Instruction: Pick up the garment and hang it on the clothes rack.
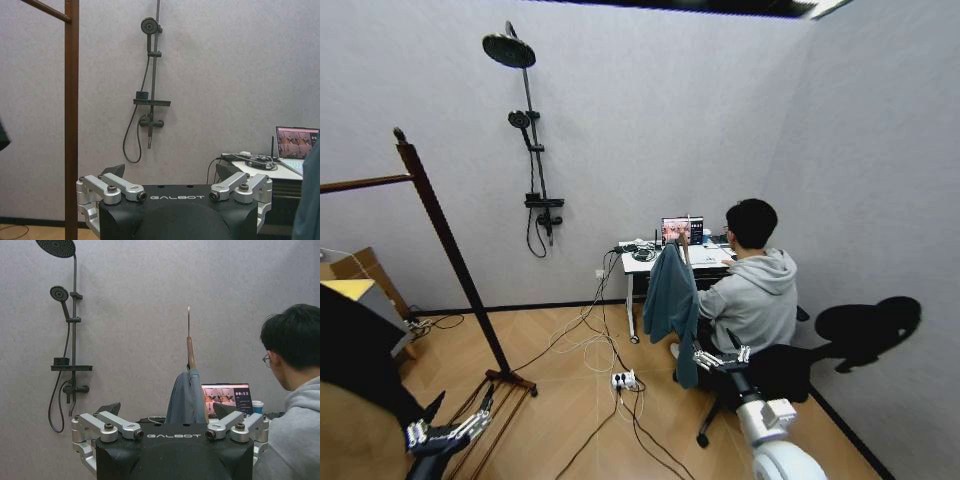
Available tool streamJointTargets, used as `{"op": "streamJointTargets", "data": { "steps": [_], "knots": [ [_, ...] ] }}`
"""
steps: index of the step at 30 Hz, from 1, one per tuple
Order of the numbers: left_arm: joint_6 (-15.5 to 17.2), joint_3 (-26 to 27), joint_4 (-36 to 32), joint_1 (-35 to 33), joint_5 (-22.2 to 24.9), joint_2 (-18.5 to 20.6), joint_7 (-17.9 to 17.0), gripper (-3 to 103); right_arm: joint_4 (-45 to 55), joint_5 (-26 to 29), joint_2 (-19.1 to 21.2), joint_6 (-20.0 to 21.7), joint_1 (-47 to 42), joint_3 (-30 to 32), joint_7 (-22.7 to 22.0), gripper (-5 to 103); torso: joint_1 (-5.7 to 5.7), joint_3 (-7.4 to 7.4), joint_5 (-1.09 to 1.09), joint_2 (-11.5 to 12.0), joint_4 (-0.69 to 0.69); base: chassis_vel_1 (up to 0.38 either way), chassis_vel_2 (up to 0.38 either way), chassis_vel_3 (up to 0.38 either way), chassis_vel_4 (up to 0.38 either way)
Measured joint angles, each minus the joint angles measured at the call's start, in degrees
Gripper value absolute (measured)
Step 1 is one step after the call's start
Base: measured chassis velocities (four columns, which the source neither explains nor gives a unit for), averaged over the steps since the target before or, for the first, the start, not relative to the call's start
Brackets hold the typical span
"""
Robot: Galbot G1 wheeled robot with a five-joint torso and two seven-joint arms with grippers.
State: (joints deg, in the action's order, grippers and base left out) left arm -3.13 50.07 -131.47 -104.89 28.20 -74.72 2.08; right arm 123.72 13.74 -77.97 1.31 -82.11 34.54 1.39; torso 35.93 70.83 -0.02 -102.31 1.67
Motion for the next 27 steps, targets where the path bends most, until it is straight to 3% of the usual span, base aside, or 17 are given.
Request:
{"op": "streamJointTargets", "data": {
  "steps": [2, 4, 5, 6, 7, 9, 10, 15, 18, 20, 27],
  "knots": [
    [0.0, 0.0, 0.0, 0.0, 0.0, 0.0, 0.0, 100, 0.0, 0.0, 0.1, 0.2, 0.4, -0.1, -0.4, 100, 0.0, 0.01, 0.11, 0.0, -0.04, -0.339, 0.359, 0.324, -0.349],
    [0.0, 0.0, 0.0, 0.0, 0.0, 0.0, 0.0, 100, 0.0, 0.0, 0.1, 0.5, 0.8, -0.1, -0.6, 100, 0.01, 0.01, 0.09, 0.0, -0.03, -0.334, 0.313, 0.308, -0.338],
    [0.0, 0.0, 0.0, 0.0, 0.0, 0.0, 0.0, 100, 0.0, 0.2, 0.4, 1.2, 1.8, -0.1, -1.1, 100, 0.04, 0.01, -0.11, 0.0, 0.01, -0.311, 0.244, 0.322, -0.313],
    [0.0, 0.0, 0.0, 0.0, 0.0, 0.0, 0.0, 100, -0.2, 0.8, 0.8, 2.3, 3.1, 0.1, -1.7, 100, 0.06, 0.02, 0.08, 0.0, -0.02, -0.251, 0.256, 0.196, -0.255],
    [0.0, 0.0, 0.0, 0.0, 0.0, 0.0, 0.0, 100, -0.2, 0.8, 0.8, 2.3, 3.1, 0.1, -1.7, 100, 0.06, 0.02, 0.08, 0.0, -0.02, -0.251, 0.256, 0.196, -0.255],
    [0.0, 0.0, 0.0, 0.0, 0.0, 0.0, 0.0, 100, -0.5, 2.3, 1.6, 5.0, 6.2, 0.5, -2.5, 100, 0.07, 0.03, 0.04, 0.0, -0.05, -0.159, 0.198, 0.165, -0.162],
    [0.0, 0.0, 0.0, 0.0, 0.0, 0.0, 0.0, 100, -1.0, 4.1, 2.3, 7.1, 8.9, 0.5, -3.4, 100, 0.08, 0.03, -0.03, 0.0, 0.01, -0.148, 0.046, -0.01, -0.052],
    [0.0, 0.0, 0.0, 0.0, 0.0, 0.0, 0.0, 100, -2.8, 9.5, 4.7, 12.1, 16.2, 0.4, -5.5, 100, -0.02, 0.01, 0.03, 0.0, -0.01, -0.017, -0.018, -0.014, -0.008],
    [0.0, 0.0, 0.0, 0.0, 0.0, 0.0, 0.0, 100, -6.1, 12.6, 8.0, 15.0, 22.2, -0.4, -6.8, 100, -0.09, -0.01, 0.05, 0.0, -0.03, 0.077, -0.048, -0.052, 0.076],
    [0.0, 0.0, 0.0, 0.0, 0.0, 0.0, 0.0, 100, -9.8, 14.1, 12.2, 16.6, 26.9, -2.1, -7.6, 100, -0.08, -0.01, 0.02, 0.0, -0.05, 0.079, -0.052, -0.047, 0.066],
    [0.0, 0.0, 0.0, 0.0, 0.0, 0.0, 0.0, 100, -17.9, 15.4, 19.8, 20.4, 37.8, -6.5, -7.8, 100, 0.03, 0.02, 0.03, 0.0, -0.01, 0.01, -0.009, -0.006, 0.016]
  ]
}}
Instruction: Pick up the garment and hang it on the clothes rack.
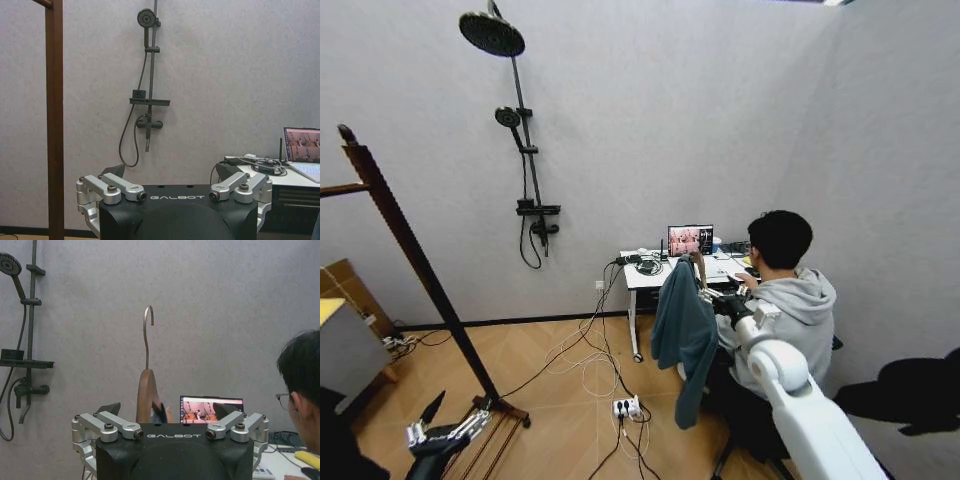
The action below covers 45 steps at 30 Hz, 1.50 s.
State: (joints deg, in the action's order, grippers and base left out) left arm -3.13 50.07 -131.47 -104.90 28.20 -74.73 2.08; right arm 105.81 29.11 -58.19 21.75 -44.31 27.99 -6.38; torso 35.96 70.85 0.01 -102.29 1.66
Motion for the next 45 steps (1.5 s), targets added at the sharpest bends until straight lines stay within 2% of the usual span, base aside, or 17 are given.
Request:
{"op": "streamJointTargets", "data": {
  "steps": [7, 13, 15, 17, 19, 22, 23, 25, 27, 31, 33, 34, 35, 40, 41, 42, 45],
  "knots": [
    [0.0, 0.0, 0.0, 0.0, 0.0, 0.0, 0.0, 100, -7.0, 1.2, 3.3, 0.3, 9.9, -5.7, 3.7, 100, -0.02, -0.01, -0.02, 0.0, 0.0, 0.0, 0.0, 0.0, 0.0],
    [0.0, 0.0, 0.0, 0.0, 0.0, 0.0, 0.0, 100, -11.2, 2.7, 3.0, 0.9, 13.3, -9.3, 3.4, 100, -0.03, -0.01, -0.01, 0.0, -0.02, 0.0, 0.0, 0.0, 0.0],
    [0.0, 0.0, 0.0, 0.0, 0.0, 0.0, 0.0, 100, -12.3, 2.8, 2.4, 2.1, 14.1, -10.2, 1.8, 102, -0.03, 0.0, -0.01, 0.0, -0.01, 0.0, 0.0, 0.0, 0.0],
    [0.0, 0.0, 0.0, 0.0, 0.0, 0.0, 0.0, 100, -12.6, 2.6, 2.2, 2.2, 14.2, -10.3, 1.7, 99, -0.03, -0.01, -0.01, 0.0, -0.01, 0.0, 0.0, 0.0, 0.0],
    [0.0, 0.0, 0.0, 0.0, 0.0, 0.0, 0.0, 100, -13.2, 2.3, 2.1, 2.2, 14.2, -10.4, 1.9, 89, -0.03, -0.01, -0.01, 0.0, 0.0, 0.0, 0.0, 0.0, 0.0],
    [0.0, 0.0, 0.0, 0.0, 0.0, 0.0, 0.0, 100, -13.4, 2.5, 2.1, 2.2, 14.2, -10.4, 2.1, 83, -0.03, -0.01, -0.01, 0.0, 0.0, 0.0, 0.0, 0.0, 0.0],
    [0.0, 0.0, 0.0, 0.0, 0.0, 0.0, 0.0, 100, -13.5, 2.6, 2.1, 2.2, 14.2, -10.3, 2.2, 72, -0.03, -0.01, -0.01, 0.0, 0.0, 0.0, 0.0, 0.0, 0.0],
    [0.0, 0.0, 0.0, 0.0, 0.0, 0.0, 0.0, 100, -13.7, 2.6, 2.1, 2.1, 14.2, -10.2, 2.3, 72, -0.03, -0.01, -0.01, 0.0, 0.0, 0.0, 0.0, 0.0, 0.0],
    [0.0, 0.0, 0.0, 0.0, 0.0, 0.0, 0.0, 100, -14.0, 2.6, 2.4, 1.7, 14.2, -10.0, 2.8, 61, -0.03, -0.01, -0.01, 0.0, -0.01, 0.0, 0.0, 0.0, 0.0],
    [0.0, 0.0, 0.0, 0.0, 0.0, 0.0, 0.0, 100, -14.3, 2.6, 2.9, 1.1, 14.1, -9.5, 3.4, 50, -0.03, -0.01, -0.01, 0.0, 0.0, 0.0, 0.0, 0.0, 0.0],
    [0.0, 0.0, 0.0, 0.0, 0.0, 0.0, 0.0, 100, -14.3, 2.5, 3.3, 0.8, 14.0, -9.2, 4.0, 39, -0.03, -0.01, -0.01, 0.0, 0.0, 0.0, 0.0, 0.0, 0.0],
    [0.0, 0.0, 0.0, 0.0, 0.0, 0.0, 0.0, 100, -14.3, 2.5, 3.3, 0.8, 14.0, -9.2, 4.0, 39, -0.03, -0.01, -0.01, 0.0, 0.0, 0.0, 0.0, 0.0, 0.0],
    [0.0, 0.0, 0.0, 0.0, 0.0, 0.0, 0.0, 100, -14.1, 2.5, 3.7, 0.6, 13.9, -9.0, 4.6, 29, -0.03, -0.01, -0.01, 0.0, 0.0, 0.0, 0.0, 0.0, 0.0],
    [0.0, 0.0, 0.0, 0.0, 0.0, 0.0, 0.0, 100, -13.4, 2.6, 4.4, 0.3, 13.8, -8.9, 5.6, 23, -0.03, -0.01, -0.01, 0.0, 0.0, 0.0, 0.0, 0.0, 0.0],
    [0.0, 0.0, 0.0, 0.0, 0.0, 0.0, 0.0, 100, -13.2, 2.6, 4.5, 0.2, 13.7, -8.8, 5.9, 13, -0.03, -0.01, -0.01, 0.0, 0.0, 0.0, 0.0, 0.0, 0.0],
    [0.0, 0.0, 0.0, 0.0, 0.0, 0.0, 0.0, 100, -12.1, 3.4, 4.9, 0.3, 13.2, -8.7, 5.9, 10, -0.03, -0.01, -0.01, 0.0, -0.01, 0.0, 0.0, 0.0, 0.0],
    [0.0, 0.0, 0.0, 0.0, 0.0, 0.0, 0.0, 100, -11.3, 3.9, 5.2, 0.3, 12.5, -8.5, 5.9, 10, -0.03, -0.01, -0.01, 0.0, 0.0, 0.0, 0.0, 0.0, 0.0]
  ]
}}
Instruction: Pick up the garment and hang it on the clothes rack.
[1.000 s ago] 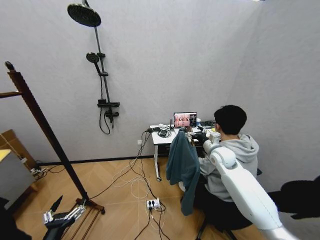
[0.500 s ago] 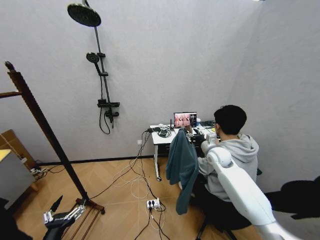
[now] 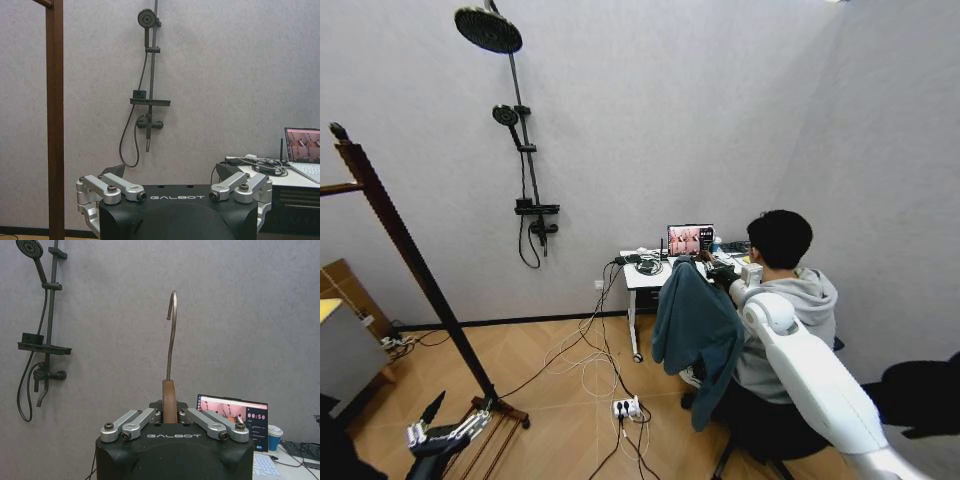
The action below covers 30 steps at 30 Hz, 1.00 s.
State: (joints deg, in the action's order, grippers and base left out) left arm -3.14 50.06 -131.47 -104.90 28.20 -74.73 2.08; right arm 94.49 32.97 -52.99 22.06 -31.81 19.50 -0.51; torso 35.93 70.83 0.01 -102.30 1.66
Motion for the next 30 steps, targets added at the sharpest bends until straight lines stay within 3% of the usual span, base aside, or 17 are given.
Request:
{"op": "streamJointTargets", "data": {
  "steps": [10, 17, 20, 30],
  "knots": [
    [0.0, 0.0, 0.0, 0.0, 0.0, 0.0, 0.0, 100, 8.1, 3.0, 0.8, 0.4, -2.6, 1.1, -2.0, 10, 0.0, 0.0, 0.0, 0.0, 0.01, 0.012, 0.011, 0.02, 0.012],
    [0.0, 0.0, 0.0, 0.0, 0.0, 0.0, 0.0, 100, 16.6, 12.6, 1.1, 1.2, -4.2, 0.4, -1.6, 10, 0.0, -0.01, -0.02, 0.0, -0.02, 0.074, 0.064, 0.065, 0.069],
    [0.0, 0.0, 0.0, 0.0, 0.0, 0.0, 0.0, 100, 18.3, 14.3, 1.2, 1.7, -4.1, -0.1, -1.5, 10, -0.01, -0.01, -0.01, 0.0, -0.02, 0.095, 0.1, 0.099, 0.093],
    [0.0, 0.0, 0.0, 0.0, 0.0, 0.0, 0.0, 100, 20.9, 14.0, 1.2, 2.4, -5.0, 0.0, -1.4, 10, 0.0, 0.0, 0.0, 0.0, -0.02, 0.116, 0.115, 0.119, 0.117]
  ]
}}
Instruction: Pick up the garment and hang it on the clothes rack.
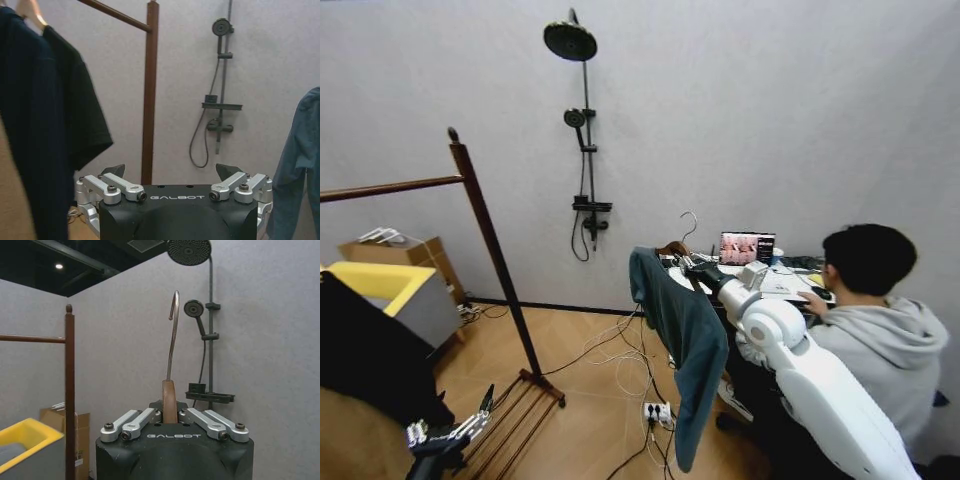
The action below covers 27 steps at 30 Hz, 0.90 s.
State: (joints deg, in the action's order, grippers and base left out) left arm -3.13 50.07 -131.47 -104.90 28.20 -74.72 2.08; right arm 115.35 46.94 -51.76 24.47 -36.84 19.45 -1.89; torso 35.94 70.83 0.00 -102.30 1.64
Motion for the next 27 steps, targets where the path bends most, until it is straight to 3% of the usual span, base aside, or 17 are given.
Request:
{"op": "streamJointTargets", "data": {
  "steps": [5, 10, 27],
  "knots": [
    [0.0, 0.0, 0.0, 0.0, 0.0, 0.0, 0.0, 100, 0.5, -1.2, 0.0, 0.0, -1.3, 0.7, 0.4, 10, 0.0, 0.0, 0.0, 0.0, 0.01, 0.123, 0.112, 0.119, 0.113],
    [0.0, 0.0, 0.0, 0.0, 0.0, 0.0, 0.0, 100, -0.3, -6.5, -0.4, -0.5, -2.6, 1.0, 2.0, 10, -0.01, 0.0, -0.01, 0.0, 0.0, 0.134, 0.114, 0.132, 0.124],
    [0.0, 0.0, 0.0, 0.0, 0.0, 0.0, 0.0, 100, -1.9, -7.7, -0.4, -1.6, -3.6, 2.5, 2.5, 10, -0.01, 0.0, 0.0, 0.0, 0.01, 0.129, 0.123, 0.121, 0.128]
  ]
}}
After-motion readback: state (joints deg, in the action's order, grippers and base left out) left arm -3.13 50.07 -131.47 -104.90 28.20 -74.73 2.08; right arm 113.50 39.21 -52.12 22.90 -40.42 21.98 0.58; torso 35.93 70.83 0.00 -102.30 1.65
